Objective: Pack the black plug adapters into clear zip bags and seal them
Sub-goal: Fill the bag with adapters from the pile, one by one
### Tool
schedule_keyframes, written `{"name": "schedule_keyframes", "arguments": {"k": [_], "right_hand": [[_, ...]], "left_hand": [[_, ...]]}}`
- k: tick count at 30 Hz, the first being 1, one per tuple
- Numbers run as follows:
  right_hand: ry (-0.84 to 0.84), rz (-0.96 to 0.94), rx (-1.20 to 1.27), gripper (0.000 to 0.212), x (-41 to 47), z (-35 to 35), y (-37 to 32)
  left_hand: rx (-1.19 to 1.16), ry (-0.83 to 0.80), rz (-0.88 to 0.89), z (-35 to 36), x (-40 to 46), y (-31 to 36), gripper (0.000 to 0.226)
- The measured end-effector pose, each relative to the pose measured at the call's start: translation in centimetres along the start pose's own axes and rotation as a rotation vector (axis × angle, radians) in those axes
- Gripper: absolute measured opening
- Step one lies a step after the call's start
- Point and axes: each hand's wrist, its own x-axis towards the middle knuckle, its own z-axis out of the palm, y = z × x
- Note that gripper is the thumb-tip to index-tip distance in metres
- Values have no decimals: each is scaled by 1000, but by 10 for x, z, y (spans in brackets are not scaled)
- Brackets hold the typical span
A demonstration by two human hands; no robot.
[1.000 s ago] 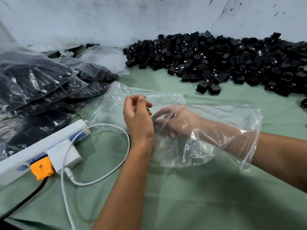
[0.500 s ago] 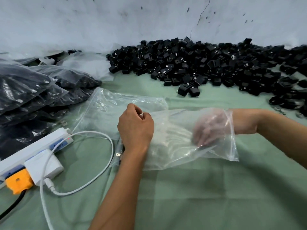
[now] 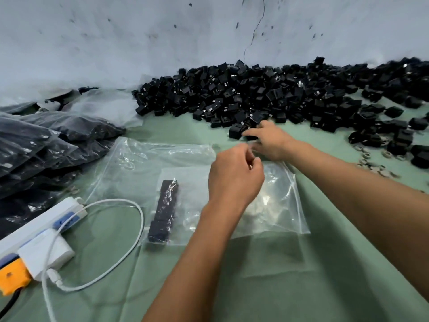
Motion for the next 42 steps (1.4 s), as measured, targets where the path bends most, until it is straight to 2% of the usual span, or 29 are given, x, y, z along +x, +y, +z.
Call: {"name": "schedule_keyframes", "arguments": {"k": [3,5,7,9,11,13,15,17,19,20,22,27,32,36,40,42], "right_hand": [[59,-22,57,29,-6,1,1],[156,-22,97,13,-16,-1,8],[227,41,157,4,-30,-4,18],[250,112,251,12,-51,-11,28],[228,145,457,19,-80,-23,35],[167,106,694,22,-110,-36,35],[47,12,812,29,-137,-47,30],[-147,-85,819,34,-154,-51,19],[-318,-136,774,26,-161,-49,7],[-346,-153,749,20,-161,-46,0],[-351,-174,736,9,-157,-41,-13],[-395,-201,831,34,-146,-34,-38],[-471,-222,742,40,-140,-25,-57],[-406,-226,815,34,-138,-17,-56],[-330,-222,903,26,-136,-12,-55],[-361,-283,888,34,-142,-13,-57]], "left_hand": [[116,-131,4,17,-2,25,29],[218,-222,-19,25,-3,37,42],[273,-251,-32,28,-3,42,48],[292,-244,-43,30,-4,44,45],[250,-222,-79,29,-4,41,33],[159,-191,-126,25,-2,35,21],[97,-183,-156,21,-2,31,22],[88,-188,-168,17,-4,31,28],[104,-176,-156,14,-8,34,30],[116,-163,-139,11,-10,37,30],[172,-139,-90,5,-12,41,28],[354,-119,-8,-21,-10,52,22],[330,-68,-23,-33,-4,57,26],[382,-145,-116,-35,1,40,38],[270,-164,-150,-29,-2,33,21],[224,-144,-134,-28,-6,36,20]]}}
